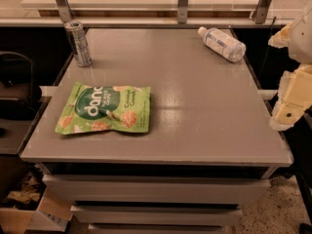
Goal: Pick green rice chip bag
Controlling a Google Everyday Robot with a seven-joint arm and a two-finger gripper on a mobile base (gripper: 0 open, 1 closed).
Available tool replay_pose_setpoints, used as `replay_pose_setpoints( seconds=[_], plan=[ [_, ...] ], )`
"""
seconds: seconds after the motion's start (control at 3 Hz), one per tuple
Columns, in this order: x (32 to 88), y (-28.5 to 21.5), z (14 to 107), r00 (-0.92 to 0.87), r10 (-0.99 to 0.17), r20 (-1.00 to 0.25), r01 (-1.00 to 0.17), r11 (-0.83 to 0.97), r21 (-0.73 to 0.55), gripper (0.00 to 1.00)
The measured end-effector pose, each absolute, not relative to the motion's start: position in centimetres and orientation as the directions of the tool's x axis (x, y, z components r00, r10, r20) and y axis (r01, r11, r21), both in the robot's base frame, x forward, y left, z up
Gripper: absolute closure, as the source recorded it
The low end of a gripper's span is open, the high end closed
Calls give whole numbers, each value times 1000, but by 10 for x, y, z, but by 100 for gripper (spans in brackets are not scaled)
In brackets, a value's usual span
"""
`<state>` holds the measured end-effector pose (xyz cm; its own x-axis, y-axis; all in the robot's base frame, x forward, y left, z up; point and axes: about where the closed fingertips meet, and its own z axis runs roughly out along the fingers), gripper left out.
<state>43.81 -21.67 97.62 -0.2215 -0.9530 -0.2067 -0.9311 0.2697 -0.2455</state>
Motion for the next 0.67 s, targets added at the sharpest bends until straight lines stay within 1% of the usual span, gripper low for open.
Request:
replay_pose_setpoints(
  seconds=[0.33, 0.67],
  plan=[
    [438, -217, 976, -221, -953, -207, -931, 270, -246, 0],
    [443, -207, 983, -196, -953, -230, -928, 257, -272, 0]
  ],
)
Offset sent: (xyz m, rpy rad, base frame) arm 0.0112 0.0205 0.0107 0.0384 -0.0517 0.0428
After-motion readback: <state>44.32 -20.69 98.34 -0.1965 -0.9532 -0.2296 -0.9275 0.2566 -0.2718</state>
